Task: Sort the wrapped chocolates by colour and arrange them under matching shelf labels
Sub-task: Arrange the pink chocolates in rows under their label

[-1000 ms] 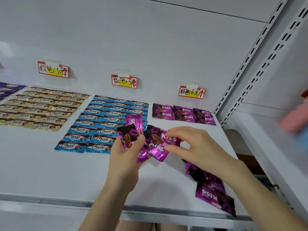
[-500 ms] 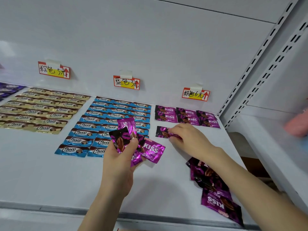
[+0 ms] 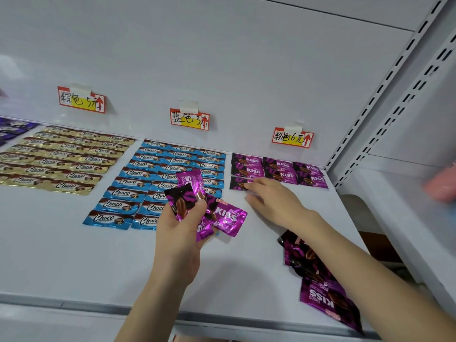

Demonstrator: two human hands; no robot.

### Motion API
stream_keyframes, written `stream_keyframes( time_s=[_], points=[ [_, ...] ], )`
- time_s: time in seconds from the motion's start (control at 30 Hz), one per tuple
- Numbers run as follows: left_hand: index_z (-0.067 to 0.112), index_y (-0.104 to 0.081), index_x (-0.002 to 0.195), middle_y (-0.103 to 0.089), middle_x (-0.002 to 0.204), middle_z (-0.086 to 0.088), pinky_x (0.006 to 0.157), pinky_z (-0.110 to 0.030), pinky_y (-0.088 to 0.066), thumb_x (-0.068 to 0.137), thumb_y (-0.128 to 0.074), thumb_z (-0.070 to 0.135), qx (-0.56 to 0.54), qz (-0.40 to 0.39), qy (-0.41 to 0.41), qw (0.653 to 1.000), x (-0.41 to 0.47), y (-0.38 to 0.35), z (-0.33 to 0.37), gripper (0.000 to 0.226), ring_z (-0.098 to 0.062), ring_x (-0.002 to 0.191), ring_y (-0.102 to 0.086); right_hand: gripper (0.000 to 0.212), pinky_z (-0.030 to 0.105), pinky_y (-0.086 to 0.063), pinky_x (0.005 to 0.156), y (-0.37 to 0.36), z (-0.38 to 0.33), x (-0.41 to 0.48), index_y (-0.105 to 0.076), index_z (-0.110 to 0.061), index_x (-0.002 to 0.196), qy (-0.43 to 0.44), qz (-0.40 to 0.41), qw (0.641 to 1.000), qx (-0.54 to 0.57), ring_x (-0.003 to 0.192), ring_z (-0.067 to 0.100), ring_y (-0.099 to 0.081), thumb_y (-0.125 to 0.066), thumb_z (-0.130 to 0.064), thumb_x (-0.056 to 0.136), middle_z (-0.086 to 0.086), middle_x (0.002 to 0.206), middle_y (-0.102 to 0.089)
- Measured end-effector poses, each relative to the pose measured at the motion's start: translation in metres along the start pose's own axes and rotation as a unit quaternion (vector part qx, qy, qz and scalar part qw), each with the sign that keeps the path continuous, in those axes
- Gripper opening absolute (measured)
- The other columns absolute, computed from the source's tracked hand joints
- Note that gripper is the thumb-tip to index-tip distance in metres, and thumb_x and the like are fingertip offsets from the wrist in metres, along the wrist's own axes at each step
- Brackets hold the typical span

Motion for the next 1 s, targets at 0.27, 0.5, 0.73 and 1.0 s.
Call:
stream_keyframes(
  time_s=[0.27, 0.5, 0.73, 1.0],
  points=[
    [0.020, -0.051, 0.122, -0.066, 0.106, -0.002, 0.067, -0.034, -0.056, 0.085, -0.061, 0.008, -0.003, -0.004, -0.002, 1.000, 0.000, -0.001, -0.001, 0.040, -0.018, 0.091, -0.067, 0.043, 0.034, -0.036, 0.101, -0.003, 0.001, 0.001, -0.039, -0.021, 0.139, -0.008, -0.010, 1.000, -0.004, 0.132, 0.020, -0.034, -0.036, -0.035, 0.098, 0.004, 0.144, -0.039],
    [0.024, -0.052, 0.114, -0.066, 0.107, -0.001, 0.073, -0.039, -0.056, 0.087, -0.060, 0.009, -0.014, 0.006, 0.003, 1.000, 0.001, -0.001, -0.001, 0.032, -0.020, 0.094, -0.067, 0.042, 0.032, -0.036, 0.099, 0.004, -0.002, -0.003, -0.042, -0.018, 0.137, 0.004, 0.015, 1.000, 0.012, 0.126, 0.021, -0.037, -0.039, -0.032, 0.097, 0.004, 0.138, -0.044],
    [0.022, -0.060, 0.102, -0.074, 0.091, 0.001, 0.058, -0.026, -0.058, 0.087, -0.059, 0.006, -0.051, -0.033, 0.004, 0.998, -0.003, -0.007, -0.001, 0.022, -0.014, 0.081, -0.071, 0.019, 0.004, -0.039, 0.074, 0.049, -0.035, -0.034, -0.067, -0.013, 0.103, -0.006, 0.154, 0.942, 0.297, 0.086, -0.009, -0.055, -0.057, -0.023, 0.090, -0.010, 0.097, -0.065],
    [0.021, -0.061, 0.104, -0.074, 0.093, -0.001, 0.062, -0.030, -0.059, 0.088, -0.054, 0.002, -0.081, -0.108, -0.015, 0.991, -0.016, -0.023, -0.003, 0.025, -0.018, 0.087, -0.071, 0.017, 0.009, -0.043, 0.067, 0.064, -0.055, -0.072, -0.065, -0.027, 0.097, 0.021, 0.085, 0.932, 0.351, 0.076, -0.009, -0.057, -0.069, -0.024, 0.081, -0.020, 0.084, -0.063]
  ],
)
Point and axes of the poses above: each hand's wrist, its own x-axis towards the middle knuckle, its own y-axis out of the back of the hand, z = x × y, the point moved 1 cm from there along x, towards the middle knuckle
